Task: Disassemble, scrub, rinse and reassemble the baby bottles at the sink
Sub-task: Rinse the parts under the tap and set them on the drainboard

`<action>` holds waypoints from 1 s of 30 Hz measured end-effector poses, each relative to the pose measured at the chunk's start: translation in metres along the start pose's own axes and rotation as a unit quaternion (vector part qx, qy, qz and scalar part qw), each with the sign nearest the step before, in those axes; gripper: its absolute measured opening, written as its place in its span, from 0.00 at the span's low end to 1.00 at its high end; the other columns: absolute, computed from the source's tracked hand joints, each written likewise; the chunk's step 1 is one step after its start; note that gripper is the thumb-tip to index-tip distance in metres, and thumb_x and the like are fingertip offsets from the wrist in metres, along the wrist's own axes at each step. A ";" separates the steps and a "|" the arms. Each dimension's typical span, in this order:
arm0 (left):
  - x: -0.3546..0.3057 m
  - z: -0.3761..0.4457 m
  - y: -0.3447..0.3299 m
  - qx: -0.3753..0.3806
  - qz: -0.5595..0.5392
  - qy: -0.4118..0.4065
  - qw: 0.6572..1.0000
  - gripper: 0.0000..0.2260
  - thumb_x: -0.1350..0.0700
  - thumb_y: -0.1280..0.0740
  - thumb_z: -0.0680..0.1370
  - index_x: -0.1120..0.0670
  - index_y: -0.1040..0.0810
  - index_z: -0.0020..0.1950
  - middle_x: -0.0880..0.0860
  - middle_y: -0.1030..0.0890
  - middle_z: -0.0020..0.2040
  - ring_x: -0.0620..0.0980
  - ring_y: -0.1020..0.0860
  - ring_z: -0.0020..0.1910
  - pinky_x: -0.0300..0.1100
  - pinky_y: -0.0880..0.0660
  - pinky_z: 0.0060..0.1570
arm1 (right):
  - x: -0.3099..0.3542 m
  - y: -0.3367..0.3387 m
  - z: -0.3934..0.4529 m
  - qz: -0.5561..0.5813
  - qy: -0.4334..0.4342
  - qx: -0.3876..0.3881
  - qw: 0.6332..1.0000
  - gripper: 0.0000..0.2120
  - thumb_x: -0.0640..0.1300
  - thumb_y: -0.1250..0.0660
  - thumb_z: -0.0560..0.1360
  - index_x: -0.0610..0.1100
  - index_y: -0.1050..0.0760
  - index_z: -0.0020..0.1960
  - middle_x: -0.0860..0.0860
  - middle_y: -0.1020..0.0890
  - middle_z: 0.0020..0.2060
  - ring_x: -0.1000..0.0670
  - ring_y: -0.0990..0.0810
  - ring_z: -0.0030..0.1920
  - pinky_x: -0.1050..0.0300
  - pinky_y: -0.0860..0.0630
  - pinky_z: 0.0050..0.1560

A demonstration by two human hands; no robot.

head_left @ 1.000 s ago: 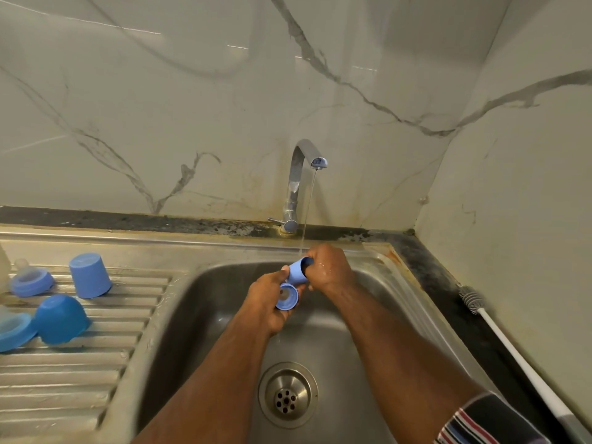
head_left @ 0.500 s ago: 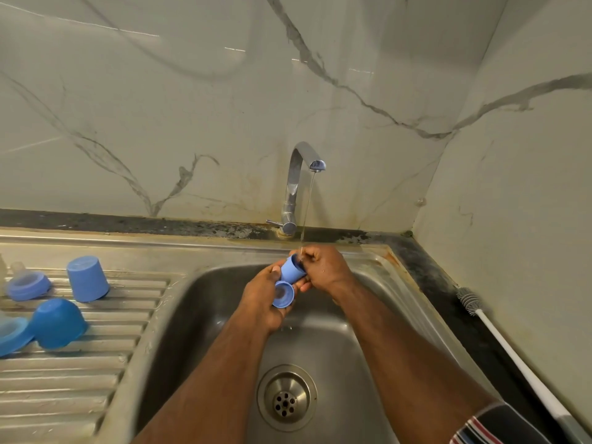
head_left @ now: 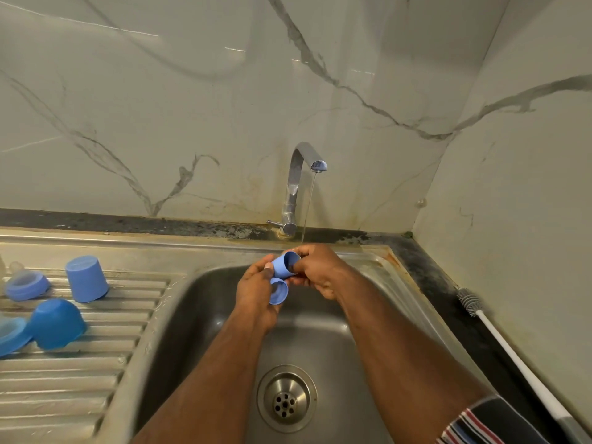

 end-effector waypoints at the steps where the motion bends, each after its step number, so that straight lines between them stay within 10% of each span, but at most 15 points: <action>1: -0.001 0.003 0.001 -0.009 0.003 -0.008 1.000 0.08 0.63 0.38 0.84 0.55 0.21 0.60 0.57 0.18 0.51 0.55 0.19 0.46 0.48 0.20 0.47 | 0.000 0.001 -0.004 0.063 -0.010 0.019 0.998 0.12 0.31 0.38 0.79 0.36 0.21 0.59 0.37 0.18 0.54 0.41 0.16 0.51 0.52 0.16 0.48; 9: 0.002 -0.001 -0.008 0.058 0.039 0.005 0.998 0.09 0.56 0.32 0.82 0.55 0.20 0.61 0.58 0.16 0.54 0.53 0.18 0.47 0.46 0.21 0.40 | -0.009 0.008 -0.004 0.128 0.000 -0.012 0.992 0.11 0.37 0.40 0.83 0.36 0.21 0.57 0.38 0.16 0.52 0.40 0.15 0.50 0.48 0.16 0.51; 13: 0.006 0.002 -0.008 0.084 0.056 -0.011 0.995 0.14 0.60 0.33 0.82 0.55 0.21 0.68 0.60 0.17 0.59 0.58 0.17 0.55 0.53 0.19 0.53 | -0.013 0.013 -0.007 0.151 -0.053 -0.012 0.987 0.18 0.52 0.37 0.83 0.36 0.24 0.60 0.37 0.17 0.53 0.39 0.15 0.50 0.45 0.16 0.50; 19: 0.000 -0.002 -0.010 0.069 0.099 -0.043 0.992 0.15 0.63 0.37 0.84 0.43 0.19 0.58 0.58 0.20 0.62 0.61 0.19 0.59 0.60 0.22 0.62 | -0.013 0.011 -0.012 0.130 -0.029 0.014 0.991 0.13 0.40 0.35 0.81 0.38 0.24 0.65 0.38 0.18 0.56 0.41 0.16 0.49 0.52 0.17 0.43; 24: 0.005 -0.006 -0.017 0.062 0.155 -0.056 0.984 0.12 0.54 0.35 0.84 0.52 0.20 0.67 0.58 0.16 0.56 0.59 0.16 0.53 0.58 0.20 0.58 | -0.019 0.008 -0.014 0.149 0.008 -0.001 0.989 0.22 0.35 0.40 0.83 0.48 0.32 0.75 0.40 0.22 0.63 0.39 0.16 0.53 0.39 0.19 0.55; 30: 0.010 -0.006 -0.018 0.083 0.099 0.001 0.992 0.16 0.51 0.40 0.86 0.63 0.20 0.59 0.66 0.16 0.52 0.60 0.19 0.43 0.53 0.21 0.49 | -0.019 0.011 -0.017 0.018 0.080 -0.090 0.993 0.15 0.38 0.32 0.79 0.50 0.29 0.62 0.44 0.19 0.55 0.44 0.16 0.50 0.48 0.16 0.46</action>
Point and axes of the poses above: each hand's wrist, its own z-axis towards the middle knuckle, its own y-axis out of the back of the hand, x = y × z, the point moved 3 cm from there along z, towards the middle knuckle
